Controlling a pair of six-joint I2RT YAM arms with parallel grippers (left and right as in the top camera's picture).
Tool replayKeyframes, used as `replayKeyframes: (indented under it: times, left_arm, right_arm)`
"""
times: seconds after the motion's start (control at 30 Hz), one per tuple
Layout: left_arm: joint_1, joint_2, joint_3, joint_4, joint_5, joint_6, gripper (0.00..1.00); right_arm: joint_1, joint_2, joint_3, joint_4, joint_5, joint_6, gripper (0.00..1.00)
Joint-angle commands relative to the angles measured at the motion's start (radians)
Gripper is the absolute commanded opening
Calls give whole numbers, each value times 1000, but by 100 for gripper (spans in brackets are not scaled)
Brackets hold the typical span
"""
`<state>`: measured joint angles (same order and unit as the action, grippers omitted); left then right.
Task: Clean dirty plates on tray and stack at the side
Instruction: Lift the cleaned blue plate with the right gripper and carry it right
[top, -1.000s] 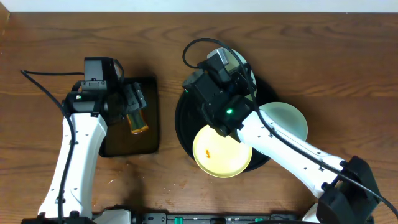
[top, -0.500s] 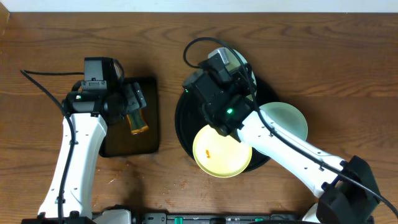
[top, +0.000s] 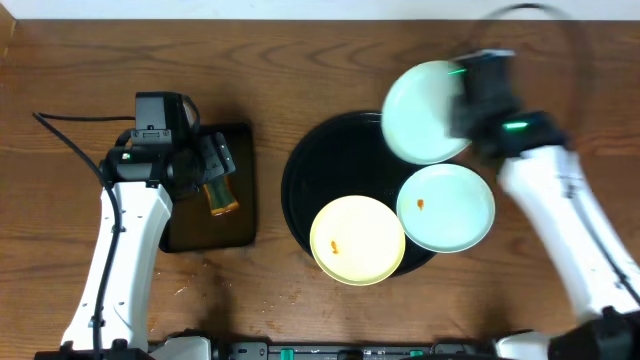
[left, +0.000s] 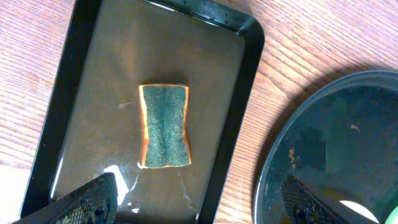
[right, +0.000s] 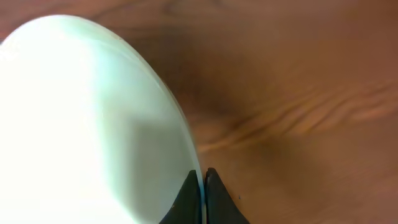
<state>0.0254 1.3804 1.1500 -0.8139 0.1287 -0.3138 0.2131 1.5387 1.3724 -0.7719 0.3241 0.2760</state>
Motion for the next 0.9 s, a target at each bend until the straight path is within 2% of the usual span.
replayKeyframes:
  times: [0.0, 0.1, 0.27, 0.4, 0.47, 0.7, 0.87]
  left_arm:
    - [4, -1, 8, -4, 2, 6, 85]
    - [4, -1, 8, -4, 2, 6, 85]
    - [4, -1, 8, -4, 2, 6, 85]
    - [4, -1, 8, -4, 2, 6, 85]
    - [4, -1, 8, -4, 2, 6, 85]
    - [4, -1, 8, -4, 2, 6, 85]
    - [4, -1, 8, -4, 2, 6, 85]
  right_arm:
    - [-204, -43, 8, -13, -513, 60, 1]
    - [-285, -43, 8, -4, -558, 35, 1]
    - [-232, -43, 8, 14, -492, -52, 1]
    - [-75, -43, 8, 42, -185, -111, 1]
    - [49, -43, 8, 67, 60, -163, 1]
    - [416, -34, 8, 160, 640, -317, 1]
    - [583, -1, 8, 269, 857, -436, 1]
